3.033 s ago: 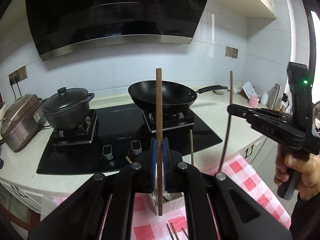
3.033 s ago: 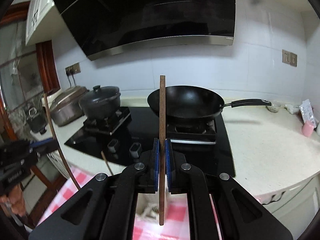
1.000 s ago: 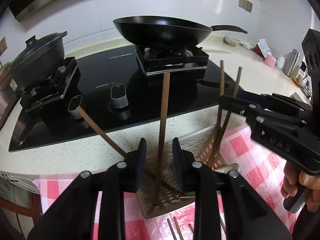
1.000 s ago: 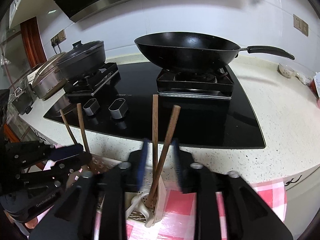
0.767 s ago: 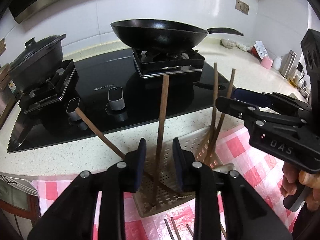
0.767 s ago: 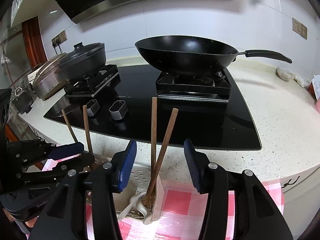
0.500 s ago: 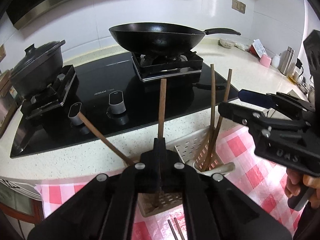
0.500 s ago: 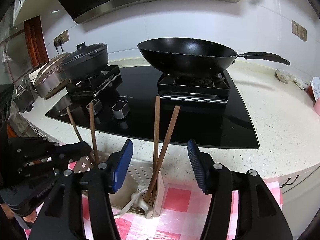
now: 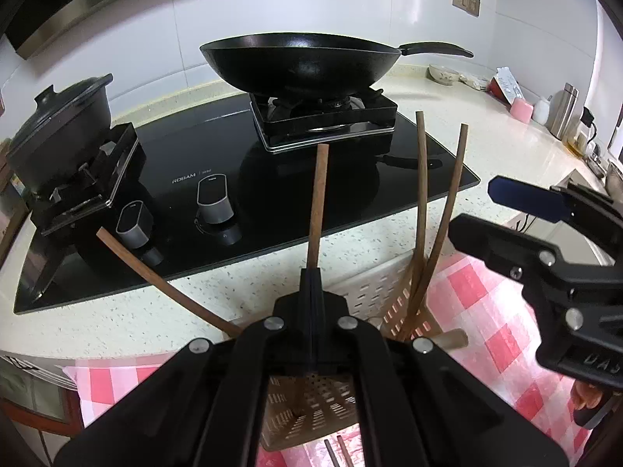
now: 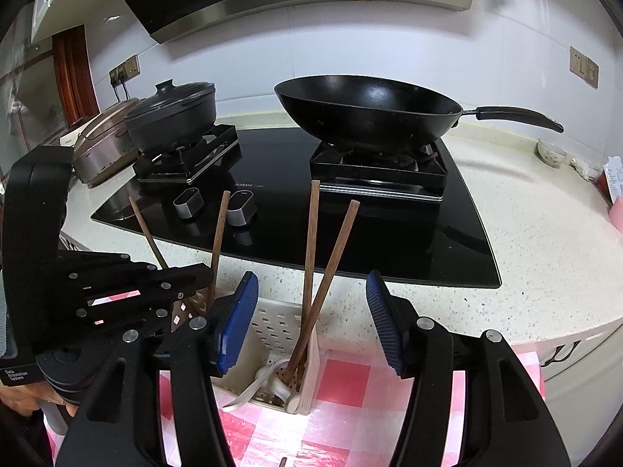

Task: Organize utensils
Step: 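Move both open grippers back to the remaining chopsticks on the cloth, then close the left gripper on a chopstick while the right gripper grasps another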

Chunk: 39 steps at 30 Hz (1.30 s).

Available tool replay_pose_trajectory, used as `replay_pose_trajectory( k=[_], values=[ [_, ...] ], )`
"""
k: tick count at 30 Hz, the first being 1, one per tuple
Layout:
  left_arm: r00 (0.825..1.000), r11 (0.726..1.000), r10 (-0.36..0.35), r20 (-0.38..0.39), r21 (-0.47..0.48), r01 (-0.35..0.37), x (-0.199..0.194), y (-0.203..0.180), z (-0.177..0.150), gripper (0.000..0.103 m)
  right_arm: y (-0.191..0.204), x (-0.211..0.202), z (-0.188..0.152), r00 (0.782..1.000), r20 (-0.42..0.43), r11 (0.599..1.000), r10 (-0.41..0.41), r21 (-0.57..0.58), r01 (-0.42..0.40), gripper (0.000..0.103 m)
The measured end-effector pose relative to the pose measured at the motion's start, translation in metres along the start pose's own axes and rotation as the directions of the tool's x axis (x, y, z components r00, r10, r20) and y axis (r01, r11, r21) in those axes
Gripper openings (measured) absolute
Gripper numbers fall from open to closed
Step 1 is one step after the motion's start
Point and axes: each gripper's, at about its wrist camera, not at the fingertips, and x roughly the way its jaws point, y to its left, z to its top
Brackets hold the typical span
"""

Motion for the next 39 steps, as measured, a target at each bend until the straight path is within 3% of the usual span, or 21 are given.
replay_pose_trajectory(
  k=[7, 12, 15, 17, 22, 29, 33, 39],
  values=[
    [1.000, 1.000, -0.018, 0.021, -0.015, 0.019, -0.011, 0.002, -0.002, 0.008, 0.000, 0.001, -0.002, 1.000, -0.001, 1.000, -0.004, 0.000, 0.004, 0.056],
    [0.997, 0.999, -0.033, 0.076, -0.028, 0.035, -0.042, 0.006, -0.012, 0.008, -0.004, -0.015, -0.010, 0.999, 0.027, 1.000, -0.022, 0.005, 0.022, 0.056],
    [0.992, 0.997, -0.050, 0.119, -0.053, 0.056, -0.069, 0.014, -0.032, 0.014, -0.007, -0.030, -0.021, 0.998, 0.053, 0.999, -0.037, 0.007, 0.037, 0.064],
    [0.988, 0.994, -0.056, 0.141, -0.085, 0.069, -0.087, 0.022, -0.057, 0.025, -0.007, -0.042, -0.039, 0.997, 0.059, 0.999, -0.043, -0.003, 0.044, 0.065],
    [0.992, 0.984, -0.032, 0.118, -0.169, 0.052, -0.104, 0.036, -0.132, 0.035, -0.006, -0.055, -0.102, 0.999, 0.022, 0.999, -0.045, 0.030, 0.044, 0.071],
    [0.999, 0.959, -0.033, 0.040, -0.281, 0.043, -0.097, 0.034, -0.236, 0.036, 0.000, -0.053, -0.203, 0.995, -0.101, 0.992, 0.010, 0.124, 0.002, 0.071],
    [0.998, 0.963, -0.069, 0.001, -0.261, 0.067, -0.083, 0.014, -0.258, 0.036, 0.009, -0.047, -0.239, 0.986, -0.167, 0.992, 0.012, 0.125, 0.009, 0.071],
    [0.996, 0.976, -0.079, -0.049, -0.207, 0.067, -0.054, -0.016, -0.254, 0.029, 0.017, -0.040, -0.254, 0.981, -0.196, 0.994, 0.006, 0.105, 0.014, 0.071]
  ],
)
